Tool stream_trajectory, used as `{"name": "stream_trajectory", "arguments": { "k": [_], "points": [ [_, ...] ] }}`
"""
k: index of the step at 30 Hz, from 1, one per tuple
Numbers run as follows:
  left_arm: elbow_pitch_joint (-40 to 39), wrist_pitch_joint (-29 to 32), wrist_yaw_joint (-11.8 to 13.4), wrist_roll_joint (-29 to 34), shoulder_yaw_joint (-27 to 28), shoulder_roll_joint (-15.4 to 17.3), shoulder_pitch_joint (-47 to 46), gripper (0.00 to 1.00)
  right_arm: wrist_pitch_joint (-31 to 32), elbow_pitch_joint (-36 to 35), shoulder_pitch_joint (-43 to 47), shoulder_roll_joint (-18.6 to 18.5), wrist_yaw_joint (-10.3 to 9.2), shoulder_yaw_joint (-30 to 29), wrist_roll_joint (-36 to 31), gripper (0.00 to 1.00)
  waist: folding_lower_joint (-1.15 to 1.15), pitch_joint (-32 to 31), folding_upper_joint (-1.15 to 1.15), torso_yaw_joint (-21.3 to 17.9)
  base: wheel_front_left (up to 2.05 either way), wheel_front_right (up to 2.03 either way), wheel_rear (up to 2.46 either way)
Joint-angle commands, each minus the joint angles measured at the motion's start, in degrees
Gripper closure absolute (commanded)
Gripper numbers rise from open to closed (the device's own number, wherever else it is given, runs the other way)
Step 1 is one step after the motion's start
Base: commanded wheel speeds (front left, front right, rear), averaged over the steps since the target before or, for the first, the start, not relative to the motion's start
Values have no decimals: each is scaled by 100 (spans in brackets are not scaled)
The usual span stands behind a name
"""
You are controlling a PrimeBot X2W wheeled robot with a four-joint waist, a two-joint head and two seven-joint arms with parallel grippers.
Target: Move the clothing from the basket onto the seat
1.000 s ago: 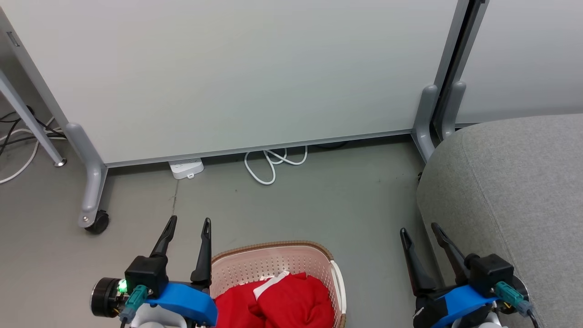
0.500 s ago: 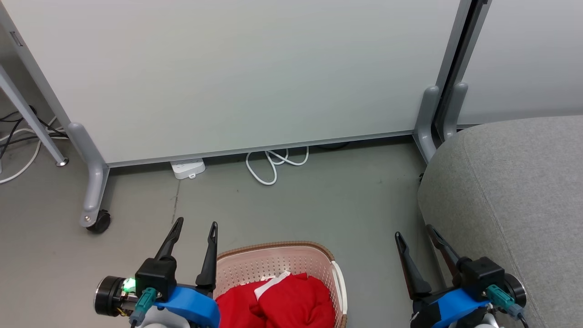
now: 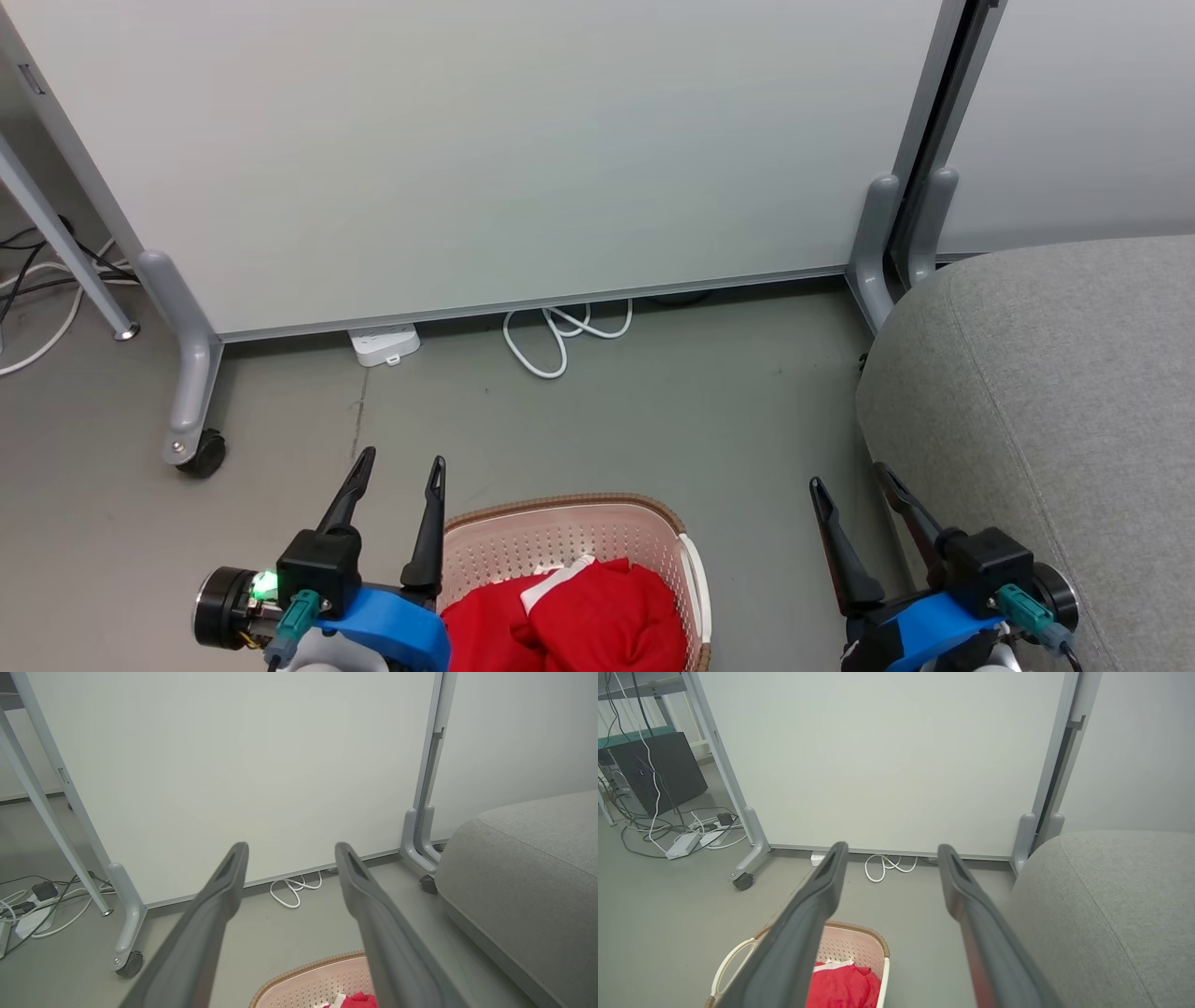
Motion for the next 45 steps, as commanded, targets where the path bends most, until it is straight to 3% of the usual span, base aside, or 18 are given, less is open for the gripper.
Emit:
{"name": "stream_trajectory", "arguments": {
  "k": [1, 10, 18, 31, 45],
  "points": [
    [14, -30, -16, 44, -28, -11, -32, 0, -24, 4, -58, -31, 3, -4, -13, 0, 0, 10, 0, 2, 0, 0, 0],
    [287, -30, -57, 205, -533, 246, -457, 0, -23, -22, -146, -30, 3, 19, -33, 0, 0, 181, 0, -62, 0, 0, 0],
    [917, -29, -49, 54, -1425, 686, -1091, 0, -23, -85, -391, -29, 3, 114, -51, 0, 0, 654, 0, -282, 0, 0, 0],
    [2381, -25, -49, -359, -3658, 1510, -2489, 0, -22, -284, -1253, -26, 3, 402, -10, 0, 0, 2103, 0, -848, 0, 0, 0],
    [4020, 5, -50, -1015, -6262, 1776, -3880, 0, -22, -551, -2108, -24, 2, 666, 67, 0, 0, 3492, 0, -1235, 0, 0, 0]
  ]
}}
